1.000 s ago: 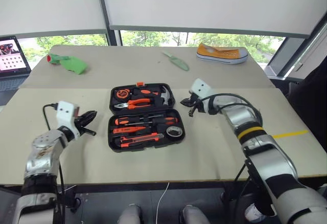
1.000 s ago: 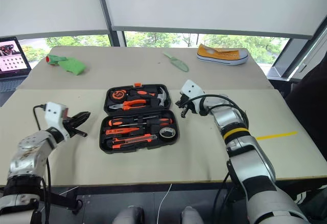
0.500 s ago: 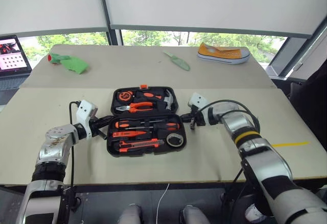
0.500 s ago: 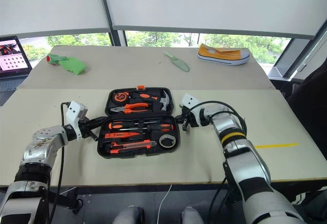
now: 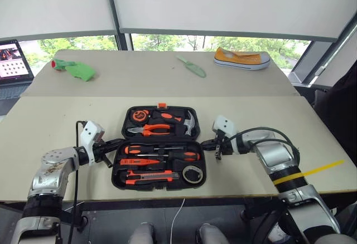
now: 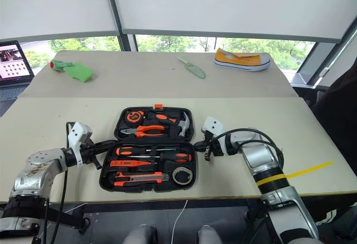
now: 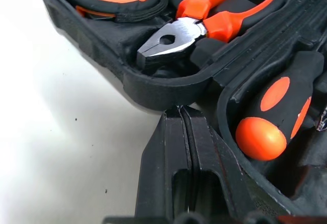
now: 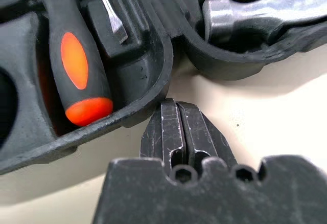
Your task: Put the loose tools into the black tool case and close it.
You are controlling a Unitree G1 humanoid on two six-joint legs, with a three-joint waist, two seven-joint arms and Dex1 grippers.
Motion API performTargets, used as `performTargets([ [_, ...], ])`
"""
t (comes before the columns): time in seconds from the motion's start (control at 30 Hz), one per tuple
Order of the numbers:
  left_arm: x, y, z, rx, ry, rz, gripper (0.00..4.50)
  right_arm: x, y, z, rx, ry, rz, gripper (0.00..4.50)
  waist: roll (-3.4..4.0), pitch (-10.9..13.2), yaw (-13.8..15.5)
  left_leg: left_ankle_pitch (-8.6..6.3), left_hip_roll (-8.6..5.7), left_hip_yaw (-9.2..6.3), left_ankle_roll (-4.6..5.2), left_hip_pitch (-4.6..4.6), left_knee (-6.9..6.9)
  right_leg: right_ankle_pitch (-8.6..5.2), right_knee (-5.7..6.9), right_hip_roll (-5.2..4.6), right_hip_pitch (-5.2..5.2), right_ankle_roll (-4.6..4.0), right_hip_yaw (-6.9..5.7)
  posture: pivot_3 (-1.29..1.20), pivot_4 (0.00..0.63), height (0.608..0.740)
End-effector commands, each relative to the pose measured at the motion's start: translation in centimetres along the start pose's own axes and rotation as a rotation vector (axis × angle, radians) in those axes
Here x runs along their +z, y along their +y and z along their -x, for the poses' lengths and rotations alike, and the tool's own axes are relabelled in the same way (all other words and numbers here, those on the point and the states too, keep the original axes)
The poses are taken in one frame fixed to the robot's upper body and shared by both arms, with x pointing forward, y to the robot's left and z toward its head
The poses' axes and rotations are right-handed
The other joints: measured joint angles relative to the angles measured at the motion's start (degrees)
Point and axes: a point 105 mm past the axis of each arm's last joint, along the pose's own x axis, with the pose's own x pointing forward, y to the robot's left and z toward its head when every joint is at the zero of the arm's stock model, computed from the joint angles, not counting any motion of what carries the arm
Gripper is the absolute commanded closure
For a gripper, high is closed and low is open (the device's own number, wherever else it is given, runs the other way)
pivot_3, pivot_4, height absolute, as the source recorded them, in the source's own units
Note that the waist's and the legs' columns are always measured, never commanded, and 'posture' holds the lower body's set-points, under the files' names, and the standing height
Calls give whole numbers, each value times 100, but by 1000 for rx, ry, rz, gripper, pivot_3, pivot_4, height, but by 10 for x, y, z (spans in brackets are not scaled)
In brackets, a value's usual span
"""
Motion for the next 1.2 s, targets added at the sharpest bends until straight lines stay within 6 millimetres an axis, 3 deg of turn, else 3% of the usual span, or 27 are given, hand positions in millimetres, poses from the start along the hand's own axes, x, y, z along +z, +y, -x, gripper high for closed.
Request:
performTargets([
  [0.03,9,17,20,52,24,0,4194,18,-3,17,-40,-59,-58,4212,-1,1,-13,0,1,0,0,0,0,0,0,2,-2,0,0,0,150,740],
  [0.1,9,26,28,101,97,56,3756,18,-3,28,-40,-34,-85,3697,-2,2,3,0,2,0,0,-1,-1,0,2,2,-2,0,1,0,150,740],
  [0.2,32,24,33,55,77,178,2667,32,-3,41,-43,-72,-162,2698,-6,4,22,0,1,0,0,-1,1,0,0,-1,-1,0,0,0,150,740],
  [0.3,51,25,26,44,91,298,1546,31,-11,45,-131,89,-221,1607,-6,7,63,1,0,-2,-1,-2,6,0,2,-2,1,1,-1,0,150,740],
  [0.37,64,28,15,61,79,366,827,42,-13,41,-129,92,-291,978,-9,8,64,4,-1,-2,-1,-3,14,0,6,-3,0,1,-1,0,150,740],
  [0.43,72,31,4,86,80,421,757,54,-18,35,-130,66,-360,195,-10,7,62,5,-1,-3,0,-2,20,0,7,-1,3,0,0,0,150,740],
  [0.47,74,32,-2,93,84,427,757,55,-23,32,-146,70,-388,44,-11,7,54,6,0,-4,1,0,21,0,8,0,6,0,0,0,150,740],
  [0.67,74,41,-26,173,129,431,757,49,-53,15,-251,105,-486,44,-13,9,12,5,-5,-8,2,-12,25,-1,30,1,-9,2,2,0,150,740],
  [0.93,66,30,-43,116,171,443,757,53,-56,-2,-235,85,-536,44,-13,12,-5,5,-5,-8,3,-27,26,-1,41,1,-26,3,2,0,150,740],
  [1.0,63,31,-43,122,181,442,1276,49,-58,-4,-255,92,-555,0,-13,12,-5,5,-5,-9,3,-27,26,-1,42,1,-25,3,2,0,150,740],
  [1.07,61,34,-42,137,187,440,1777,45,-63,-5,-287,102,-566,522,-13,12,-5,5,-5,-9,2,-26,27,-1,42,1,-24,3,2,0,150,740],
  [1.2,61,37,-45,160,172,435,3258,32,-68,-4,-338,148,-630,1722,-13,12,-1,6,-5,-9,2,-23,29,-1,45,0,-20,3,2,0,150,740],
])
